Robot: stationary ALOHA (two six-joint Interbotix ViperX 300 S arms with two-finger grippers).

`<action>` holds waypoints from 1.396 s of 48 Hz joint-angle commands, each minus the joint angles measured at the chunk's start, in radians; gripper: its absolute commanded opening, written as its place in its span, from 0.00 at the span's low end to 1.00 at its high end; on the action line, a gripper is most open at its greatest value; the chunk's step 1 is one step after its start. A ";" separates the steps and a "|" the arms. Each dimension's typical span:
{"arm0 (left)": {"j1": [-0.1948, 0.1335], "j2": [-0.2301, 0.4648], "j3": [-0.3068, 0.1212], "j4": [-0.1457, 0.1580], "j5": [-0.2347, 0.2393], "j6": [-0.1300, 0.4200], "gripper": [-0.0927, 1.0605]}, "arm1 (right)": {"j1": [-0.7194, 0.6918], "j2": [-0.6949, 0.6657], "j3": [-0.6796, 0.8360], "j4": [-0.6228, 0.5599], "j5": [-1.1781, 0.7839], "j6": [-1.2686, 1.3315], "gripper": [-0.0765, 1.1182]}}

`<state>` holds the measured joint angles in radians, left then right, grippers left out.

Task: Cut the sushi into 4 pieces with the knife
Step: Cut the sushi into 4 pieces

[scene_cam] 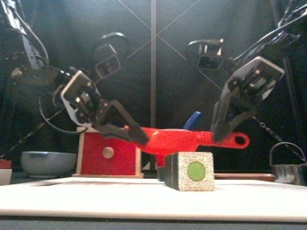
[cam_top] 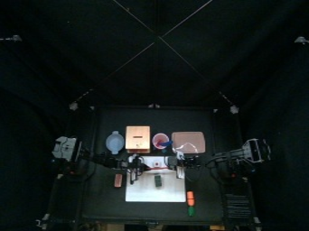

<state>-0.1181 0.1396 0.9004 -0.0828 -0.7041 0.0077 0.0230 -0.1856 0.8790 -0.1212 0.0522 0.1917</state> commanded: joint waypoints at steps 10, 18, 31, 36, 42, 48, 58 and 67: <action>-0.091 -0.020 -0.026 0.009 -0.011 -0.008 0.26 | 0.060 -0.058 -0.008 0.031 -0.009 0.005 0.14; -0.124 0.020 -0.035 0.005 -0.011 -0.009 0.26 | 0.066 -0.044 -0.008 0.038 -0.011 0.005 0.14; -0.146 0.048 -0.051 -0.009 -0.011 -0.009 0.26 | 0.066 -0.028 -0.006 0.044 -0.014 0.005 0.14; -0.150 0.046 -0.052 -0.011 -0.011 -0.009 0.26 | 0.066 -0.012 -0.008 0.048 -0.015 0.005 0.14; -0.158 0.048 -0.054 -0.011 -0.011 -0.009 0.26 | 0.066 0.006 -0.009 0.048 -0.017 0.005 0.14; -0.158 0.055 -0.054 -0.011 -0.011 -0.009 0.26 | 0.066 0.018 -0.011 0.048 -0.018 0.005 0.14; -0.158 0.086 -0.054 -0.031 -0.011 -0.009 0.26 | 0.066 0.037 -0.012 0.054 -0.028 0.005 0.14; -0.160 0.109 -0.055 -0.037 -0.011 -0.011 0.26 | 0.069 0.058 -0.012 0.064 -0.038 0.005 0.14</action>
<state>-0.2577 0.2408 0.8713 -0.1227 -0.7179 -0.0061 0.1074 -0.1411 0.8851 -0.0583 0.0307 0.1948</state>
